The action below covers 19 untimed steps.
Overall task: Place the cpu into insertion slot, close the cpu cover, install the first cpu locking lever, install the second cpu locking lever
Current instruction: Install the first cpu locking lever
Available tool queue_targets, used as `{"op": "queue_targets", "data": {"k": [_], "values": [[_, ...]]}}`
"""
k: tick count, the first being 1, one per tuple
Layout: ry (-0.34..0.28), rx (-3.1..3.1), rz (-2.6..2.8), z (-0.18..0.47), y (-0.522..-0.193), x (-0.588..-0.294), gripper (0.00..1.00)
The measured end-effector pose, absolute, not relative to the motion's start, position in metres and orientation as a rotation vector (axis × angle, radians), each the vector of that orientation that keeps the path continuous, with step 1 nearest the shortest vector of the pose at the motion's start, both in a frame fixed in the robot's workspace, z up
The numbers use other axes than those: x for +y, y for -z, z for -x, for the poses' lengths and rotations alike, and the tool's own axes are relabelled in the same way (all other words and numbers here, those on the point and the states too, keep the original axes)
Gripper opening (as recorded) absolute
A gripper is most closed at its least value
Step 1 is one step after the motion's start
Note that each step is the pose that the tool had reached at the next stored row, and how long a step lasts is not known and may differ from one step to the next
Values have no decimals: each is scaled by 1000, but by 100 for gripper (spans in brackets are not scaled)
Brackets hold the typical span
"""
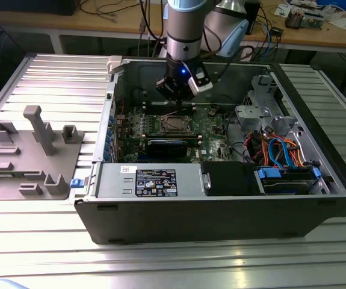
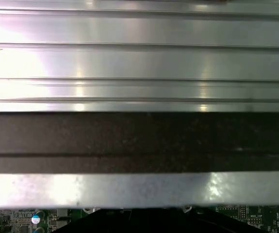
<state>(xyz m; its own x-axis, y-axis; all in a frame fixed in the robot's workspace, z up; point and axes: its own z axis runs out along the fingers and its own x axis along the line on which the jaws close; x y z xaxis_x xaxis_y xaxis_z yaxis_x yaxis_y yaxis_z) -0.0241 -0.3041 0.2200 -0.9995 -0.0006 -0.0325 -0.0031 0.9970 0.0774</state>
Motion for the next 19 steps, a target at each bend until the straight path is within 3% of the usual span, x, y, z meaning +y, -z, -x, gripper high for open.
{"op": "queue_targets", "data": {"k": [19], "values": [[-121,3107,3,17,-205,-304,11]]}}
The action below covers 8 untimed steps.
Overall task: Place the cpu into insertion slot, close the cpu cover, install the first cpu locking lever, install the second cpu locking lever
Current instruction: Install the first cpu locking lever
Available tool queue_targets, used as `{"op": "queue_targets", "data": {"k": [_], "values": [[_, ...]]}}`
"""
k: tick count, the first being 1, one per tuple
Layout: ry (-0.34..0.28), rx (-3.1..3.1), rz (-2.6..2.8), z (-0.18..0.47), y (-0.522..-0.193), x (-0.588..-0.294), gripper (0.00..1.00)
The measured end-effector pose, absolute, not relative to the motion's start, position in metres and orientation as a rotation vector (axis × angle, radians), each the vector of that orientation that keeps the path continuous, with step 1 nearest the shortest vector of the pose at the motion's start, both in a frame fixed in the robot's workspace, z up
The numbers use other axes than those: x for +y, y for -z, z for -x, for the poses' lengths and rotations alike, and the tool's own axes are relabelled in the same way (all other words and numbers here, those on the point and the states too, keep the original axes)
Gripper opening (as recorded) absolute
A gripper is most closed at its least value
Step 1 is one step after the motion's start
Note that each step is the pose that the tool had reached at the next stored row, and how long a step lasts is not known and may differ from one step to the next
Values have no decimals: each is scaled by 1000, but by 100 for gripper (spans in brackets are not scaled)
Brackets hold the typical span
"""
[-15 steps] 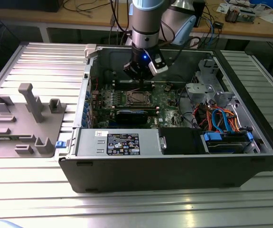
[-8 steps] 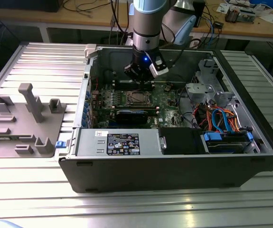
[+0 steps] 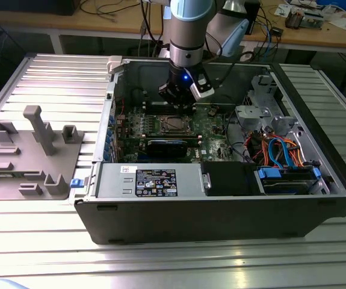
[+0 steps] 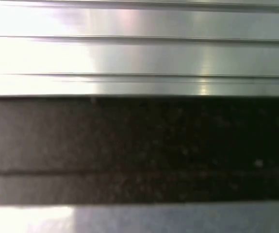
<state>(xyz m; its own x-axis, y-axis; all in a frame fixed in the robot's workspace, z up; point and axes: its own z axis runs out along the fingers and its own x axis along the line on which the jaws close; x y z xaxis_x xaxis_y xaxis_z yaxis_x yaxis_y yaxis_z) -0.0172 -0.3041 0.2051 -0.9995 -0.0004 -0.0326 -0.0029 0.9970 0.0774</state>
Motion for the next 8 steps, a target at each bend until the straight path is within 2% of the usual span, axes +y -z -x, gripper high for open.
{"op": "queue_targets", "data": {"k": [8], "values": [[-113,3107,3,17,-205,-305,11]]}}
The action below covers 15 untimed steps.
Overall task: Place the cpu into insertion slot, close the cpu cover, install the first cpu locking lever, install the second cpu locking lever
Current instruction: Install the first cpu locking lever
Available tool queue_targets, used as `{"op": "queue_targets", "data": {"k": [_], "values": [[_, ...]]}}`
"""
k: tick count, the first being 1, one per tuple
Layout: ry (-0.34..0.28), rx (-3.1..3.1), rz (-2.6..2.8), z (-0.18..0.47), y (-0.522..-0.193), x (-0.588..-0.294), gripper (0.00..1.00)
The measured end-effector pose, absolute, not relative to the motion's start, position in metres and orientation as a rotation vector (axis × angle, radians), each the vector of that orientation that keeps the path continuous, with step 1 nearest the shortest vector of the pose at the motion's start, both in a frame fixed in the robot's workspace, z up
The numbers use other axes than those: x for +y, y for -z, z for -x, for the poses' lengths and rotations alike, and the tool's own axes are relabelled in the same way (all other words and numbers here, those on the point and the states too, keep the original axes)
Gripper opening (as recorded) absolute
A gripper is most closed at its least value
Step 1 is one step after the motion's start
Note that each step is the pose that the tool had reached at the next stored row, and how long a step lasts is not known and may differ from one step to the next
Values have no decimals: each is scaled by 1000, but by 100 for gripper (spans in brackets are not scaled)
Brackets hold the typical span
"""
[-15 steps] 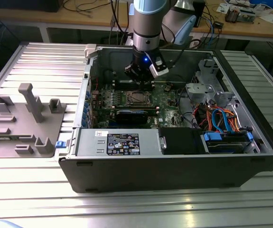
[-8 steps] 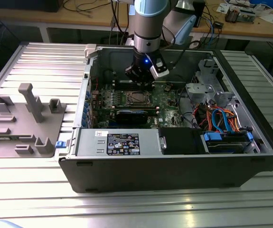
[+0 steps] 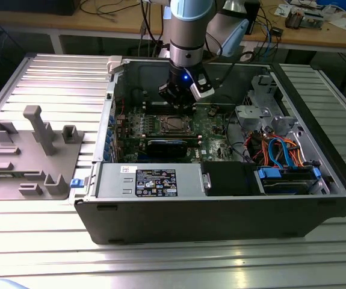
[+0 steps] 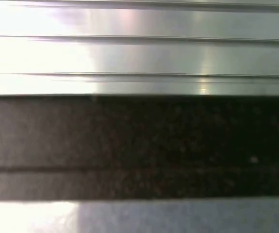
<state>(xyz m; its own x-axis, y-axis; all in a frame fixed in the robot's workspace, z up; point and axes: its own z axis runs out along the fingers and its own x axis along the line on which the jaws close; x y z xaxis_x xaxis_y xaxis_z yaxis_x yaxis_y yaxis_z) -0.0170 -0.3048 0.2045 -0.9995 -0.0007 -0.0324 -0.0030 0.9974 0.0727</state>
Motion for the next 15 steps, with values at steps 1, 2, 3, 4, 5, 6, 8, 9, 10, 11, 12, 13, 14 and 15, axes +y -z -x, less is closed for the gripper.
{"op": "queue_targets", "data": {"k": [1,2,3,4,5,6,8,9,10,11,12,13,14,15], "values": [[-107,3107,3,17,-203,-305,11],[-105,3107,3,17,-203,-306,11],[-104,3107,3,17,-202,-306,11],[-102,3107,3,17,-202,-306,11],[-102,3107,3,17,-202,-306,11],[-101,3108,3,17,-202,-306,11],[-103,3108,3,17,-201,-306,11],[-106,3107,3,17,-201,-306,11],[-108,3107,3,17,-201,-306,11],[-109,3107,3,17,-201,-306,11],[-110,3107,3,16,-201,-306,11],[-110,3107,3,16,-202,-306,11],[-111,3107,3,16,-202,-306,11],[-111,3107,3,16,-203,-306,11]]}}
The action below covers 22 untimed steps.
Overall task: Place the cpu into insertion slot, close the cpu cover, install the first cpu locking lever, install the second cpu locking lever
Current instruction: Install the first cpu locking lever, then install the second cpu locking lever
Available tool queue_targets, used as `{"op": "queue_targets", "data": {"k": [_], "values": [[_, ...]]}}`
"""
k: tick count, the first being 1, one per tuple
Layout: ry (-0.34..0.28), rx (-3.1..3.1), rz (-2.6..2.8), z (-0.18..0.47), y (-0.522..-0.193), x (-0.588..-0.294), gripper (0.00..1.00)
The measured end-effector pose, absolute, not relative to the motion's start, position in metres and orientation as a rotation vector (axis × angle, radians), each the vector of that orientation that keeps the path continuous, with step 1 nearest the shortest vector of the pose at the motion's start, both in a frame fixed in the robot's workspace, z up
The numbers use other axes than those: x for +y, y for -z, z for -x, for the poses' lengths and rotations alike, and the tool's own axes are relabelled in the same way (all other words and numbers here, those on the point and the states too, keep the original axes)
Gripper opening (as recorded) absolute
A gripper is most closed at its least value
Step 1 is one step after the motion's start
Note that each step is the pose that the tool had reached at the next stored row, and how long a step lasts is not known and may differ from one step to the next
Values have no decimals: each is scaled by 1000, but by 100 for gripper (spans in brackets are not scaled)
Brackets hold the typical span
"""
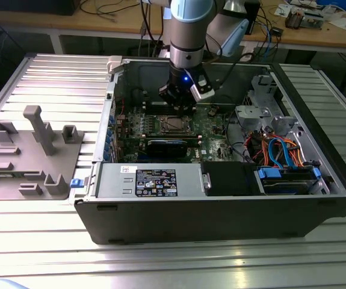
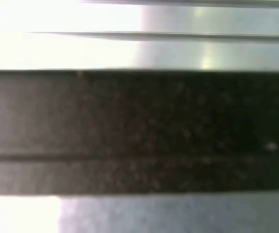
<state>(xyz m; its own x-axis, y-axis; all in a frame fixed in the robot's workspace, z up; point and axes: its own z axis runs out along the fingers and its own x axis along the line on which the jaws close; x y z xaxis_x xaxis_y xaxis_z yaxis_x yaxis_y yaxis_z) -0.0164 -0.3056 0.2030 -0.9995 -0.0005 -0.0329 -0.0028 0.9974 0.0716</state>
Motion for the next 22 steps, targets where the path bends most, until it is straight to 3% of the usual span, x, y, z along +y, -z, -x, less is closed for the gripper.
{"op": "queue_targets", "data": {"k": [22], "values": [[-106,3107,3,16,-207,-311,11]]}}
